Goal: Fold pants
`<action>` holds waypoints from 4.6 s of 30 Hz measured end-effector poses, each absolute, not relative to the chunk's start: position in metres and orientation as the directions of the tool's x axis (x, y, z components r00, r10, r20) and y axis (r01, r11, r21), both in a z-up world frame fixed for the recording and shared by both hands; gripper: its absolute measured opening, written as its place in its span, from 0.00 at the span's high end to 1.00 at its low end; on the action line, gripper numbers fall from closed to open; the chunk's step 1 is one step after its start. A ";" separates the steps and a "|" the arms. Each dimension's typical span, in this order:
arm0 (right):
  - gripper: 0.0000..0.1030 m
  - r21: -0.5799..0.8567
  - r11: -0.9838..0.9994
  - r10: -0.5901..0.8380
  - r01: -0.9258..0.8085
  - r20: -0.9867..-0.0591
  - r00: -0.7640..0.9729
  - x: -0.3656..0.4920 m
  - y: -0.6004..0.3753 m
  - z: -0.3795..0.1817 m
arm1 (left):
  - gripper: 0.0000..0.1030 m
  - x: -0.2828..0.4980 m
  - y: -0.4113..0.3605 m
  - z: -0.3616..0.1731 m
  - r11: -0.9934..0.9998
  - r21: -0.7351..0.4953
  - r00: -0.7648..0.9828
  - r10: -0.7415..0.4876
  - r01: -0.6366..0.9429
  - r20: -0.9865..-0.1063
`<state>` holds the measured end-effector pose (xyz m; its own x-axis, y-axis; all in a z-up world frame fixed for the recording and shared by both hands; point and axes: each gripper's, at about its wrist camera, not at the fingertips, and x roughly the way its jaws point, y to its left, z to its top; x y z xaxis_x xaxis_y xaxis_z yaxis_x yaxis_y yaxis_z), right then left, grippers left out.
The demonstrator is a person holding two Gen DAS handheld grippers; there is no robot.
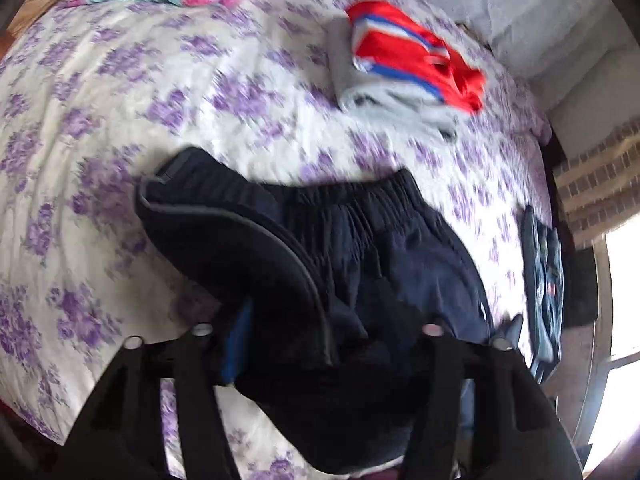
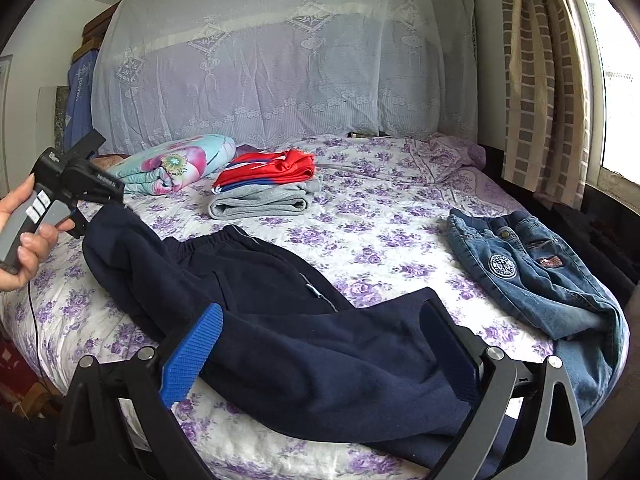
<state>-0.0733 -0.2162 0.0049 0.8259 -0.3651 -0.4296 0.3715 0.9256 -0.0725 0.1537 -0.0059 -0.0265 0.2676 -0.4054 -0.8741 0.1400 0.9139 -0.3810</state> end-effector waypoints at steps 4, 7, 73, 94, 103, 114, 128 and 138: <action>0.03 -0.083 0.900 -0.421 0.428 -0.421 0.804 -0.084 -0.234 0.003 | 0.48 0.080 -0.017 -0.031 0.929 -0.248 0.267 -0.322 0.274 -0.908; 0.03 -0.058 0.895 -0.420 0.443 -0.448 0.789 -0.082 -0.249 -0.003 | 0.42 0.053 0.018 -0.059 0.942 -0.254 0.194 -0.297 0.220 -0.935; 0.98 0.120 0.978 -0.075 0.172 -0.564 0.822 -0.055 -0.389 0.054 | 0.94 0.086 0.132 0.039 0.698 -0.708 0.594 -0.617 0.110 -0.517; 0.22 0.203 0.925 0.364 -0.322 -0.722 0.589 -0.064 -0.273 -0.021 | 0.92 0.059 0.220 -0.022 0.777 -0.608 0.581 -0.422 -0.164 -0.696; 0.66 0.302 0.853 0.470 -0.426 -0.799 0.375 -0.062 -0.220 -0.058 | 0.92 0.062 0.213 -0.020 0.796 -0.585 0.580 -0.407 -0.154 -0.706; 0.98 0.330 0.851 0.525 -0.409 -0.586 0.617 -0.105 -0.240 0.019 | 0.93 0.029 0.251 -0.006 0.727 -0.653 0.696 -0.356 -0.212 -0.623; 0.98 0.261 0.925 0.315 -0.276 -0.120 0.942 -0.182 -0.347 0.187 | 0.94 -0.049 0.261 0.114 0.692 -0.718 0.871 -0.307 -0.071 -0.383; 0.98 0.280 0.959 0.023 0.043 -0.227 0.974 -0.057 -0.406 0.165 | 0.94 0.094 0.178 0.160 0.800 -0.586 0.820 -0.247 -0.128 -0.516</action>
<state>-0.0573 -0.4056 0.1648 0.9736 0.0226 -0.2271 0.0431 0.9589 0.2804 0.0940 0.1783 0.1595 0.8203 -0.2466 -0.5160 -0.1283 0.7999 -0.5863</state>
